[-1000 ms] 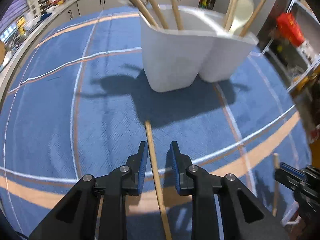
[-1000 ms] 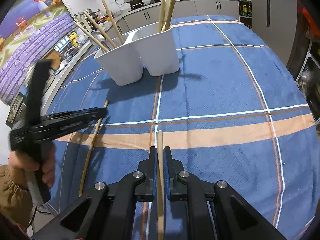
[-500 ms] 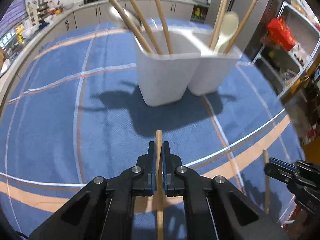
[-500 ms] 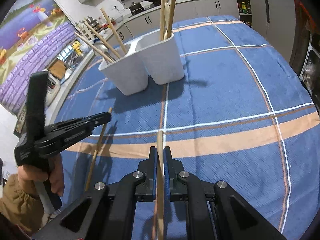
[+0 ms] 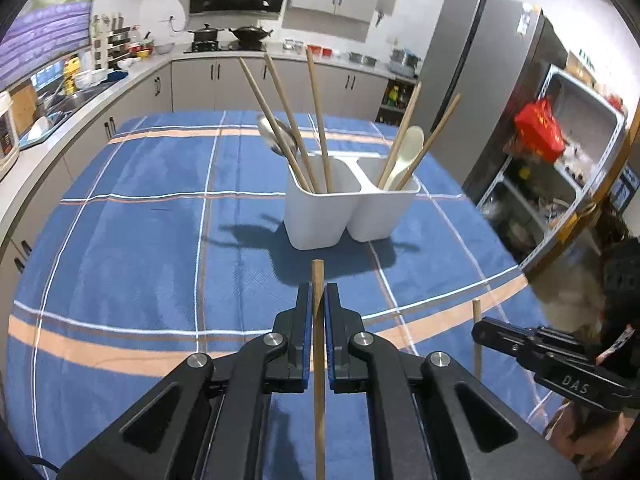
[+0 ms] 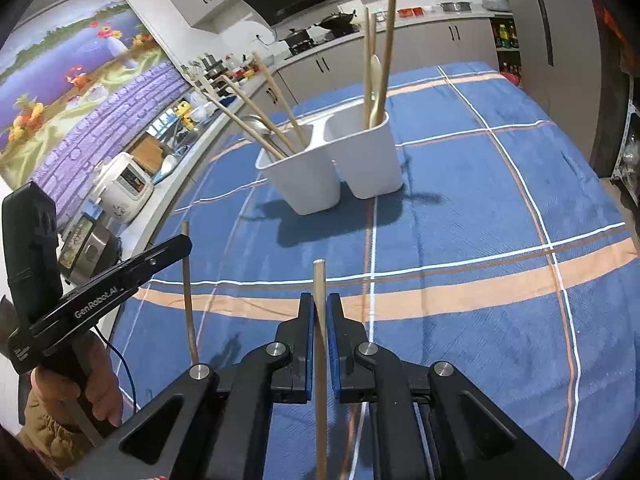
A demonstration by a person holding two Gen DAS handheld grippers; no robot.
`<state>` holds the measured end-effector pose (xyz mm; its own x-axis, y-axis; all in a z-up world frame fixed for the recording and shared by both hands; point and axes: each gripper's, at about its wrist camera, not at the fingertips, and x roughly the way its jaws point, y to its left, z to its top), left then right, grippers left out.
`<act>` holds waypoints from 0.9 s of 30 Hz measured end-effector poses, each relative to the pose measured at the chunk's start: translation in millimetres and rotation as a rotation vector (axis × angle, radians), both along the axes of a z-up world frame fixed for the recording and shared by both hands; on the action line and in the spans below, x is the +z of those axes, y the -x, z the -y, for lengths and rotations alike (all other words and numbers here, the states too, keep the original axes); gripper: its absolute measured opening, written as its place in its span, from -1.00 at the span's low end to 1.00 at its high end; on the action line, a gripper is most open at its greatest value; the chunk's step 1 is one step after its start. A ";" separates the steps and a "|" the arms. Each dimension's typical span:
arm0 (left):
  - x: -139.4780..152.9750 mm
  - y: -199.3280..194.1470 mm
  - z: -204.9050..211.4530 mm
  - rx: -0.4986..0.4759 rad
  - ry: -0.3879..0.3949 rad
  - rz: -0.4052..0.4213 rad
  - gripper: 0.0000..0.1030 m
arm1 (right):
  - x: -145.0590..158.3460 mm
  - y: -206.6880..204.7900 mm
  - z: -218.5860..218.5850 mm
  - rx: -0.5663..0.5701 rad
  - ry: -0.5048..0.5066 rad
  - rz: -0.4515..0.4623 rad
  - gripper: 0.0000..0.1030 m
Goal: Organize utensils
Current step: 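Lift both held chopsticks off the cloth and raise them upright, then carry both chopsticks above the white holder compartments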
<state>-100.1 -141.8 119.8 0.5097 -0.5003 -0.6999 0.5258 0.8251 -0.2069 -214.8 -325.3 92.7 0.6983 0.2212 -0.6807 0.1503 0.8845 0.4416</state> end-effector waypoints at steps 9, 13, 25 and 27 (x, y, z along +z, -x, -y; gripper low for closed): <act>28.0 38.3 -26.7 0.046 0.063 0.071 -0.90 | 16.4 22.7 -8.7 0.012 0.016 0.052 -0.87; 41.4 55.9 -34.6 0.053 0.088 0.103 -0.90 | 24.3 31.8 -11.8 0.020 0.019 0.079 -0.87; 80.4 89.7 -44.8 0.045 0.134 0.185 -0.90 | 60.3 60.5 -17.4 0.036 0.047 0.187 -0.87; 83.5 91.7 -44.9 0.043 0.137 0.197 -0.90 | 65.9 63.0 -18.6 0.034 0.054 0.204 -0.87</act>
